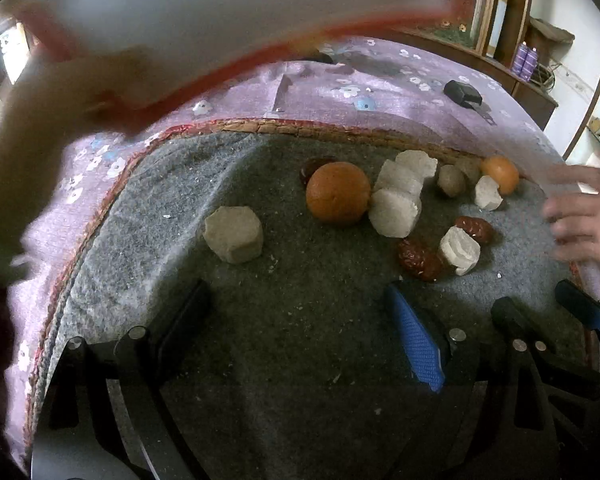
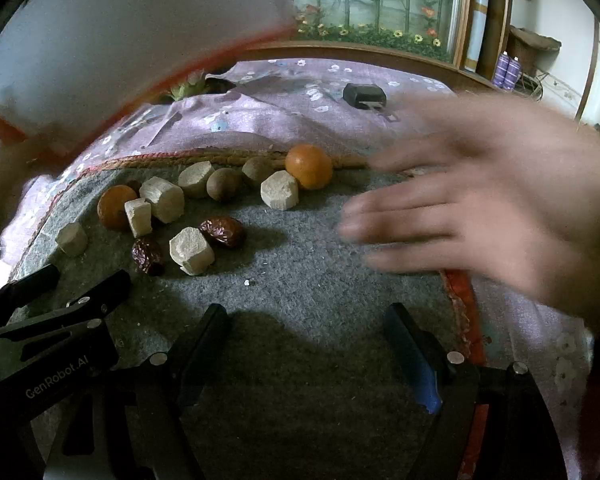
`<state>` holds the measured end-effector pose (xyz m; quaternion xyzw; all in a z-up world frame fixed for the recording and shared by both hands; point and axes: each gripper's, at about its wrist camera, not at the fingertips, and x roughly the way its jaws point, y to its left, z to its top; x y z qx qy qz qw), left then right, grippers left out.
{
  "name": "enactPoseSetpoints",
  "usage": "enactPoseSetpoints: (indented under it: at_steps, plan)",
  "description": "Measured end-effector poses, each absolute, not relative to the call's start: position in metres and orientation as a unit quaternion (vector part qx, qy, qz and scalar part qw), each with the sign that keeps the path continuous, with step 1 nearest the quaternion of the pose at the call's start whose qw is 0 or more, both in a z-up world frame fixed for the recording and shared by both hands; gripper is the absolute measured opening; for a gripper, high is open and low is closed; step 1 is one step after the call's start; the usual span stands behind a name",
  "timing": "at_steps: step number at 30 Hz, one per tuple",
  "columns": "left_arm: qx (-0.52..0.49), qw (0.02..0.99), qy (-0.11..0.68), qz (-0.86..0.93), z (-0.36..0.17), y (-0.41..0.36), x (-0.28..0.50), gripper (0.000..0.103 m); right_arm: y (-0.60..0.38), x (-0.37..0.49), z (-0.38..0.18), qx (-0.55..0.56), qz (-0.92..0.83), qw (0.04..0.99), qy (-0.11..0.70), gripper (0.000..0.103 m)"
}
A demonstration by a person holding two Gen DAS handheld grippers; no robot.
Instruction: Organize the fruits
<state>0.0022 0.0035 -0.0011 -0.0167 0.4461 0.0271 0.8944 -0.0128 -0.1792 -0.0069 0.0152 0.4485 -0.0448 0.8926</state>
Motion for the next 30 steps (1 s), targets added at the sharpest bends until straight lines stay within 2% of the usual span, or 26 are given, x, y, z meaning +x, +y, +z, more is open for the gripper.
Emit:
enactPoseSetpoints:
  at_steps: [30]
  plan:
    - [-0.017, 0.894, 0.446, 0.027, -0.0025, 0.0054, 0.0027, 0.09, -0.1802, -0.0129, -0.0064, 0.013, -0.045, 0.892, 0.45, 0.08]
